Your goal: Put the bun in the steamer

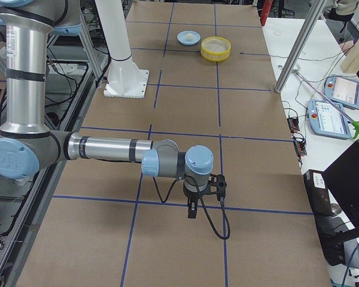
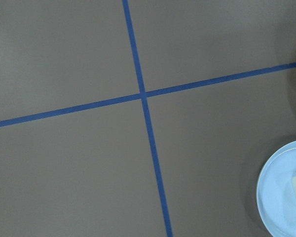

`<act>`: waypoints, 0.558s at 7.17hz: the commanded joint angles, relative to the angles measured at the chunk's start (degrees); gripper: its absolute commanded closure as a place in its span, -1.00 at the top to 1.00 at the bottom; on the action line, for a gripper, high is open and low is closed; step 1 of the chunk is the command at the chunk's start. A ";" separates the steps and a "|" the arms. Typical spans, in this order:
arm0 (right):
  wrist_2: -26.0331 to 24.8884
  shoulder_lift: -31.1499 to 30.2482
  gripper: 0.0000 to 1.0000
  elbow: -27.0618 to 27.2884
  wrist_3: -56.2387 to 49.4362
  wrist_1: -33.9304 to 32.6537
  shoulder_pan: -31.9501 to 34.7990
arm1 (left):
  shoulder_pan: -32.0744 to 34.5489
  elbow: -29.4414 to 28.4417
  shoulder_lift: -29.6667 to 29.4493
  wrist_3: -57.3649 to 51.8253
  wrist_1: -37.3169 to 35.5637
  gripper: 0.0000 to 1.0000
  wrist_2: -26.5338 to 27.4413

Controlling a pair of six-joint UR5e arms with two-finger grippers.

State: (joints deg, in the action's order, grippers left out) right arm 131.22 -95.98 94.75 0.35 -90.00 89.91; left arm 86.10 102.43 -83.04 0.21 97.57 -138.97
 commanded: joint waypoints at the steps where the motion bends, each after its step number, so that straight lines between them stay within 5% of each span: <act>1: 0.00 0.00 1.00 0.00 0.00 0.00 0.00 | -12.66 0.13 0.07 23.40 16.26 1.00 0.01; 4: 0.00 0.00 1.00 0.00 0.00 0.00 0.00 | -29.36 0.66 -0.02 53.32 22.83 1.00 8.97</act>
State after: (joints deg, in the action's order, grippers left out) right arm 131.22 -95.98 94.74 0.35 -90.00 89.91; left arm 63.14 103.00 -83.07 42.63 118.92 -132.97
